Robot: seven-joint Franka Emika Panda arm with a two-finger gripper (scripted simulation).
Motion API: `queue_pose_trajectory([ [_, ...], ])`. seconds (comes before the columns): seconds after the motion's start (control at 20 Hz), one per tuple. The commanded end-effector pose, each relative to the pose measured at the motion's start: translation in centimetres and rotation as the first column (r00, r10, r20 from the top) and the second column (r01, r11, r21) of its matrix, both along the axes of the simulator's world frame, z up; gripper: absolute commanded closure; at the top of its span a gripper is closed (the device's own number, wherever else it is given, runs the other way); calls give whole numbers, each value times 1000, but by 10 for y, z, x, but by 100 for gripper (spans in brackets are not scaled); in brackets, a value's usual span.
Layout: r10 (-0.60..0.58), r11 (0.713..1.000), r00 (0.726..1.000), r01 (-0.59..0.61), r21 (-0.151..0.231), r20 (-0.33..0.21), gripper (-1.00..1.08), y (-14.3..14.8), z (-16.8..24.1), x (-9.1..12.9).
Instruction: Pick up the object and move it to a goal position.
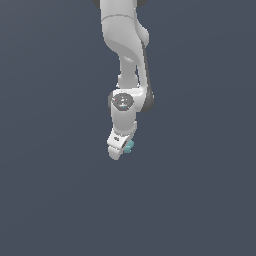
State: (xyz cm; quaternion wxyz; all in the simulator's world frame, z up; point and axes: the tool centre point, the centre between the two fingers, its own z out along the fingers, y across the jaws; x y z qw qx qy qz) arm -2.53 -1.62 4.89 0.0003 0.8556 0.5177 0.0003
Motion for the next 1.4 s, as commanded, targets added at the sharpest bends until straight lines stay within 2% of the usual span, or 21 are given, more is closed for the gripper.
queue_pose_trajectory([
  [0.0,0,1000,1000,0,0,0,108,-7,2,9],
  [0.95,0,1000,1000,0,1,0,108,-76,21,105],
  [1.35,0,1000,1000,0,1,0,108,-94,26,131],
])
